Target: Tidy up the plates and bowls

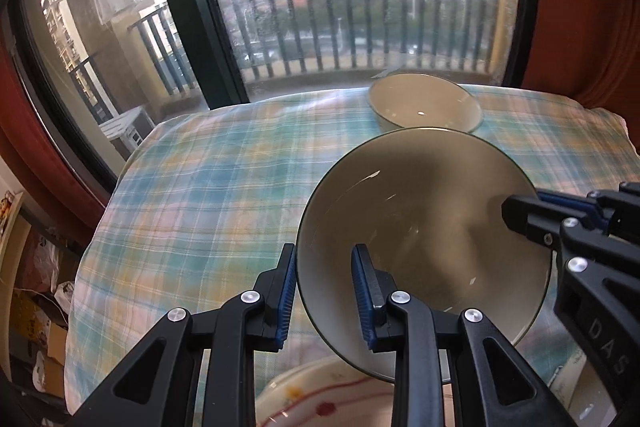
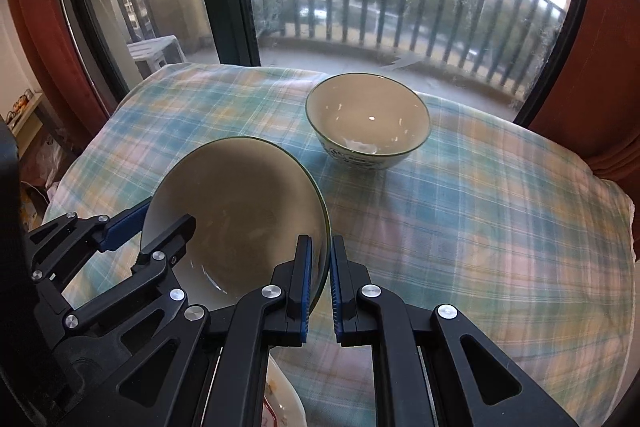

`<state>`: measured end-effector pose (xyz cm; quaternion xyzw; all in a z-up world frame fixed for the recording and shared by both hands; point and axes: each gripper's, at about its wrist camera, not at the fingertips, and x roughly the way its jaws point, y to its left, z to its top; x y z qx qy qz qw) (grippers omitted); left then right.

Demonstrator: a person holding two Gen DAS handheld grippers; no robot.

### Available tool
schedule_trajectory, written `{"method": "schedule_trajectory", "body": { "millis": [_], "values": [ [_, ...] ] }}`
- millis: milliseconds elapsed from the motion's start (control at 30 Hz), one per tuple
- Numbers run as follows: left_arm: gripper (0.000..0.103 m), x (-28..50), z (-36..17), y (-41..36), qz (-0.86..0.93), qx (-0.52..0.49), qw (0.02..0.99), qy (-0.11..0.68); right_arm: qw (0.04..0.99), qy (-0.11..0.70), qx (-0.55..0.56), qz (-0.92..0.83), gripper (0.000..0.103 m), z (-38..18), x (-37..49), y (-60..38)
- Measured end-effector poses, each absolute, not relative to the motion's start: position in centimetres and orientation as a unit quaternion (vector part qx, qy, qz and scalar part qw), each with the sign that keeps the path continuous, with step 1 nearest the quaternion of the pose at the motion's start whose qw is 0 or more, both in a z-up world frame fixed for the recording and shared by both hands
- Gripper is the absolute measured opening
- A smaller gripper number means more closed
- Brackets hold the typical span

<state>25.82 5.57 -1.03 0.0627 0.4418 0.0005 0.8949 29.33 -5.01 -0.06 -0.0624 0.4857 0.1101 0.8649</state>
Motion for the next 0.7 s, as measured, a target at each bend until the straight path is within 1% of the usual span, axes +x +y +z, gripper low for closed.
{"method": "schedule_trajectory", "body": {
  "millis": [267,700],
  "values": [
    [0.026,24.6,-0.7,3.6,-0.021,0.057,0.89,0.452,0.871,0.475,-0.065,0.108,0.011,1.1,27.2,-7.3],
    [0.026,22.7,0.1,0.6,-0.049,0.068,0.89,0.448,0.875,0.469,-0.066,0.096,0.011,2.2,24.5,-11.0]
  ]
}}
